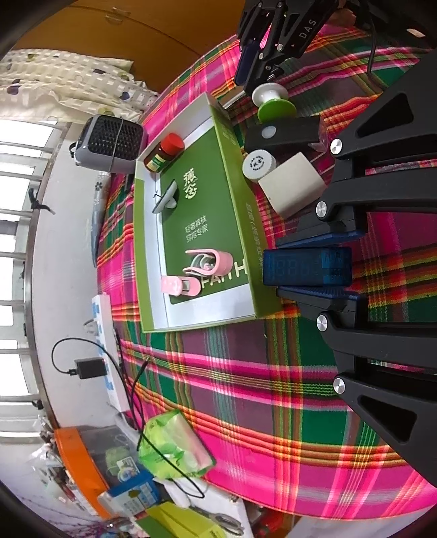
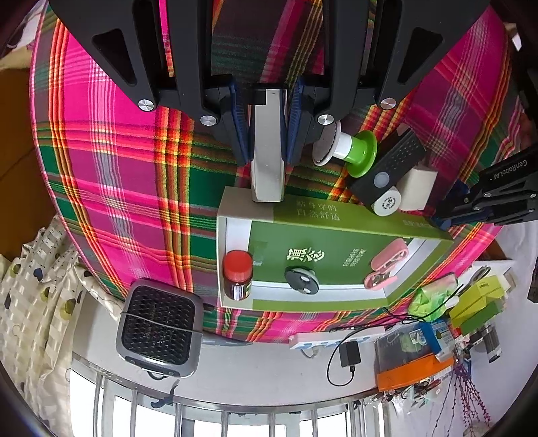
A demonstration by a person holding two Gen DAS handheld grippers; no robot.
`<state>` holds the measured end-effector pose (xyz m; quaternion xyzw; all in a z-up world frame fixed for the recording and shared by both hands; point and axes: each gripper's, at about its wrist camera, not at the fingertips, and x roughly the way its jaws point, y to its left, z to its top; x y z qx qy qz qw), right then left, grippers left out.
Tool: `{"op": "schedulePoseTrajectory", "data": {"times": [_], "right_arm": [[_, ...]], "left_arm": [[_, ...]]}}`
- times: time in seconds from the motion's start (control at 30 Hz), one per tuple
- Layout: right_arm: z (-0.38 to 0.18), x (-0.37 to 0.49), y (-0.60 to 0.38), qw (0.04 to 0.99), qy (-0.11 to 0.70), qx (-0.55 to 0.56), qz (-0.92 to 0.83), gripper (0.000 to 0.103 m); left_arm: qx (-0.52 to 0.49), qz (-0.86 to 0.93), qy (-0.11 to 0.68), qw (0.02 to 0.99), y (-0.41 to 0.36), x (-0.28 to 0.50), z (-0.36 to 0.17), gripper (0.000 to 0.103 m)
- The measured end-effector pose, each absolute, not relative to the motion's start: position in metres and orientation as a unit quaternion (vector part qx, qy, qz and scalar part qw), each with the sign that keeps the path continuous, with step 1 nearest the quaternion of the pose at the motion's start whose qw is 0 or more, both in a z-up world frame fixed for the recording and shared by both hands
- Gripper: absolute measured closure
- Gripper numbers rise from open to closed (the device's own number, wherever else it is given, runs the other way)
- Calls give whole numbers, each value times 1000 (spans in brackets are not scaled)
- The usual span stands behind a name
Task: Organize rigid objects
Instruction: 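Carry the blue USB drive and silver stapler over the green box with both tools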
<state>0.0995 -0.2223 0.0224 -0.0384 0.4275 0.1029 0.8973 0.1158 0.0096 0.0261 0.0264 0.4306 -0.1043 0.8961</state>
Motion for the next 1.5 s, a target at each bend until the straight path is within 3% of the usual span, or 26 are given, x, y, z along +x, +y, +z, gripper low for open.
{"op": "schedulePoseTrajectory", "data": {"times": [1.5], "right_arm": [[73, 133, -218, 914, 382, -53, 123, 79]], "left_arm": [[14, -128, 377, 917, -8, 145, 88, 82]]}}
